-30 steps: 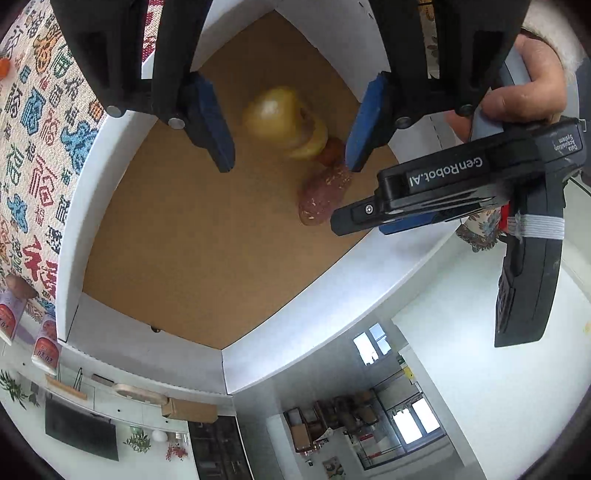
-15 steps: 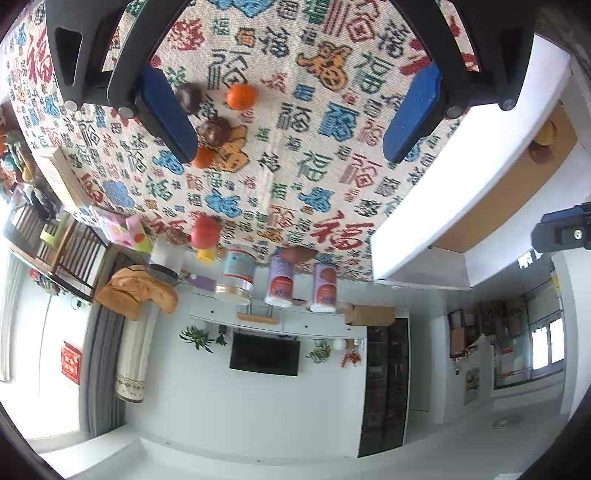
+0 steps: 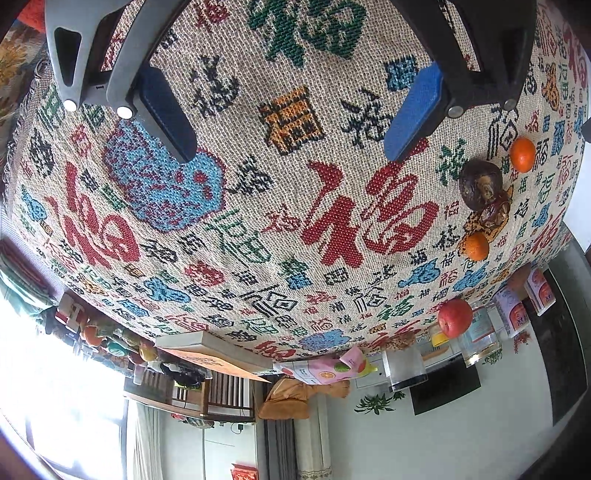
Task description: Organize fruits
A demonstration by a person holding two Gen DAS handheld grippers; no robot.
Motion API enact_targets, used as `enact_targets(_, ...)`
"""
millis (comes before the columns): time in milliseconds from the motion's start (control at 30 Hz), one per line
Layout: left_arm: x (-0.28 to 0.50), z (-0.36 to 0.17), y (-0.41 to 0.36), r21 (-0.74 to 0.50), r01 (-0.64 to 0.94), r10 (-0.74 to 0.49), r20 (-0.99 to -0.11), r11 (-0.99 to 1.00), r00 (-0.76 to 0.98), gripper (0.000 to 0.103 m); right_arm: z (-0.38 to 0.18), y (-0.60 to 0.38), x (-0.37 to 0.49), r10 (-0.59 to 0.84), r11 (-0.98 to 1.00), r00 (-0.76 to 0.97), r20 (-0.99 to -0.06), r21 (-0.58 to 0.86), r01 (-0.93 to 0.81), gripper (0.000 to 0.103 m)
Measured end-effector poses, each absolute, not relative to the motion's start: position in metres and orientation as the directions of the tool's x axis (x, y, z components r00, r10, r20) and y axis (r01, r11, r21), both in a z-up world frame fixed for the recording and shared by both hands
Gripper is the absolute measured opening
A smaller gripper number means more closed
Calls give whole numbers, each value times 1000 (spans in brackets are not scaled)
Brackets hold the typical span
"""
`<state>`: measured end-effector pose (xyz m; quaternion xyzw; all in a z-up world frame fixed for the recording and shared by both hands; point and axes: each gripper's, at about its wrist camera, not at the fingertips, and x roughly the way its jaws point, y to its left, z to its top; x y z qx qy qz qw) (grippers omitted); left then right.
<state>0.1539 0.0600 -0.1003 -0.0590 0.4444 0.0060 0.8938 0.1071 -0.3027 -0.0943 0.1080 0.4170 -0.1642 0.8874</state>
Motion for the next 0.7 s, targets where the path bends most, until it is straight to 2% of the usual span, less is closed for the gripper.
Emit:
enact_targets(167,162,-114,66,-54,-93,15,-782,994,623,86,-106,-303,114,-187,926,557,-809,43,374,101)
enact_targets(300,166,-118,52,17,-63,51,-795,998,604,95,-108,-303,115,-178,927,551,-815,48,372,103)
enact_targets(700,168,-118,52,20,-64,55,-799,998,599,97,-110,-299,118,-192,931,531,-826,18,365,103)
